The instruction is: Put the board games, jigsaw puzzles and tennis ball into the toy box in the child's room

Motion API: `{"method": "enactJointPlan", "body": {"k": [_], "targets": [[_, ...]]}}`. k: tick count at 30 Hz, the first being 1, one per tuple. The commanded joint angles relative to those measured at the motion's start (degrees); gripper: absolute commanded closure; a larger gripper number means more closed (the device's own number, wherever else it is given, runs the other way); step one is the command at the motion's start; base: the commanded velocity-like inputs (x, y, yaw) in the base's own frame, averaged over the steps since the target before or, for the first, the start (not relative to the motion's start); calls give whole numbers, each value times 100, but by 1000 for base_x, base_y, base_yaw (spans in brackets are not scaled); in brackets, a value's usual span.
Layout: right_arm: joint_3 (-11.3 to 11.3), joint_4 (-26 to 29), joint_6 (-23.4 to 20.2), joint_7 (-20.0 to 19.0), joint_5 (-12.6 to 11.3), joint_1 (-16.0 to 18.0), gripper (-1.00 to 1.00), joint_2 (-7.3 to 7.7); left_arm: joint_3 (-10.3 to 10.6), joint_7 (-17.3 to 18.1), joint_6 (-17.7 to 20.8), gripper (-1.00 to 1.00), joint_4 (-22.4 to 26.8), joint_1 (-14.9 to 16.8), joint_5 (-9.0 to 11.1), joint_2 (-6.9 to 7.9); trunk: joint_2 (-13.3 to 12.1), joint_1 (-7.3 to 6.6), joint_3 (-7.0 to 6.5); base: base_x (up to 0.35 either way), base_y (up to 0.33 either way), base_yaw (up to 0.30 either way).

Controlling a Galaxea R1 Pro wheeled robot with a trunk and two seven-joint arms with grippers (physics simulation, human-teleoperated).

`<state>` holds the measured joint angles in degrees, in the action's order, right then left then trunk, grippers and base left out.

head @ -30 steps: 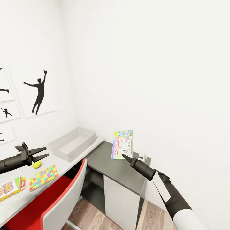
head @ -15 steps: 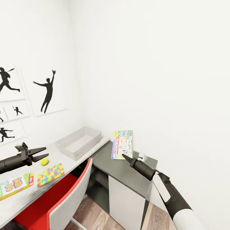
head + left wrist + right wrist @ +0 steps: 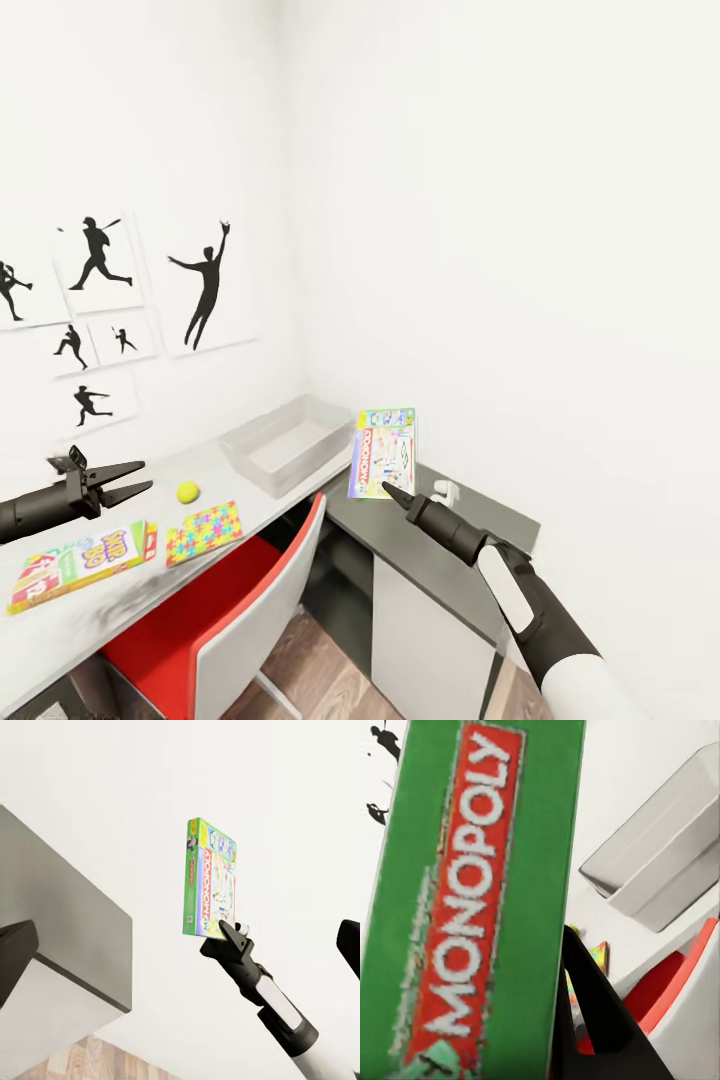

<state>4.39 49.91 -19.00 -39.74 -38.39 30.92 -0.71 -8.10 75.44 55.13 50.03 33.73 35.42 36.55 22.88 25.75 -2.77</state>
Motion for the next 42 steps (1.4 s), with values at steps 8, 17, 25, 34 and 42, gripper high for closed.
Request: {"method": "enactJointPlan", "body": {"k": [8,17,25,34,42], "targets": [[0,1,-55,1,-72,0,100,0,3,6,50,-100,-2,2,17,1,4,3,-14,123,-72,279],[0,1,-55,-7,-72,2,100,0,9,6,50,-100,-2,2,17,1,4,3,-26,70,-22,202],[55,3,-52,-8,-72,2,100,9,11,4,50,-100,-2,2,17,-5,4,3,-26,49,-17,12],[61,10,-51,-7,-72,2,100,7,11,5,50,-100,-2,2,17,-8,4,3,-26,78,0,0],[62,10,-51,-8,-72,2,100,8,11,6,50,-100,-2,2,17,-1,4,3,-26,72,0,127]]}}
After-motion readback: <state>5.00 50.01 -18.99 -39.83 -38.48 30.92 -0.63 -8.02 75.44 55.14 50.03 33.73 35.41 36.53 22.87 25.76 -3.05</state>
